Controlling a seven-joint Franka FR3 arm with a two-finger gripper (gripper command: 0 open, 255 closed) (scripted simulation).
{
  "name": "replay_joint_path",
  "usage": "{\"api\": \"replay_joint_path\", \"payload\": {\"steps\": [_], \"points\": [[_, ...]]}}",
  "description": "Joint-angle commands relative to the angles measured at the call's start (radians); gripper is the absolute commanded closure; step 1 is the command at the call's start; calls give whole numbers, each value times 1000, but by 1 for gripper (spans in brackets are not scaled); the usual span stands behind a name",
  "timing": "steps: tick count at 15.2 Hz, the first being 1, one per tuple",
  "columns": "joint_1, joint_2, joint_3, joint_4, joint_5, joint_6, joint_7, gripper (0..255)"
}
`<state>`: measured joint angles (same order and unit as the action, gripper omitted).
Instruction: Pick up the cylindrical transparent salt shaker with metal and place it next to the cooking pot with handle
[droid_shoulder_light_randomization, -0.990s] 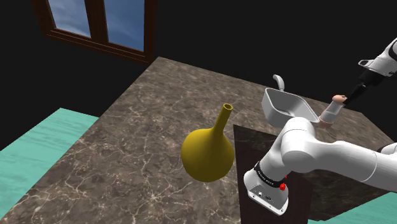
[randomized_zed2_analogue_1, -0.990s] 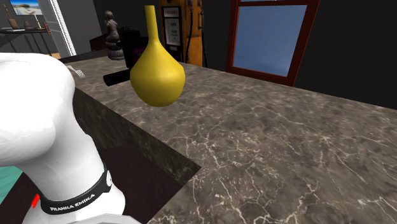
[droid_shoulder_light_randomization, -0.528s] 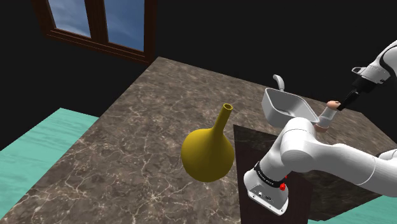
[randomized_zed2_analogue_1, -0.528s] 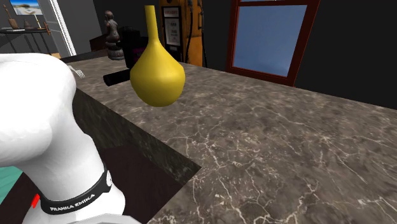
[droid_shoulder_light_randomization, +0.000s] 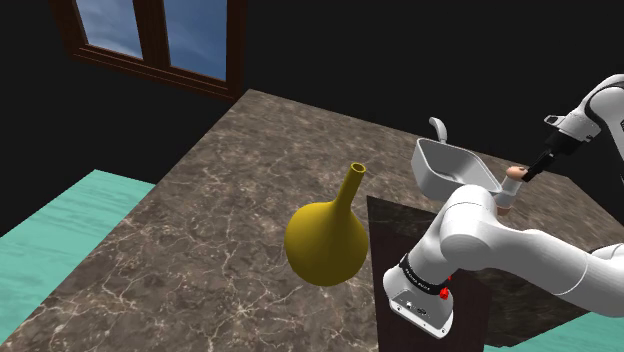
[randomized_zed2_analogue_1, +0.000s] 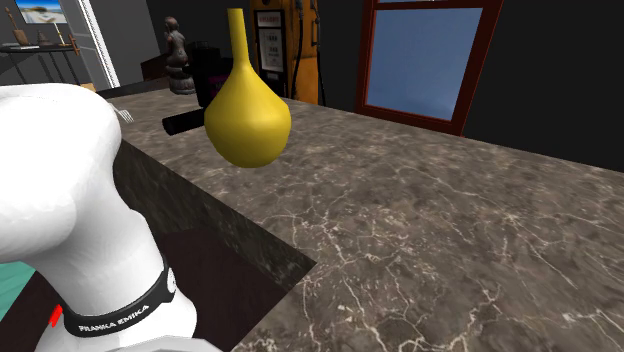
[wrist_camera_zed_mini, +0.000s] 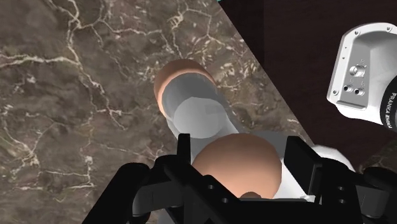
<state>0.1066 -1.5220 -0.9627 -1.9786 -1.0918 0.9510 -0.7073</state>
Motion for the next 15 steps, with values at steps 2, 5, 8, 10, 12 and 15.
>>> {"api": "replay_joint_path", "payload": {"steps": [2, 5, 8, 10, 12, 15], "points": [[0, -1, -1, -1, -1, 1, 0, 255], [0, -1, -1, -1, -1, 1, 0, 255], [0, -1, -1, -1, -1, 1, 0, 0], [0, -1, -1, -1, -1, 1, 0, 0], [15, 23, 13, 34, 12, -11, -5, 0], [57, 93, 46, 139, 44, -48, -21, 0]]}}
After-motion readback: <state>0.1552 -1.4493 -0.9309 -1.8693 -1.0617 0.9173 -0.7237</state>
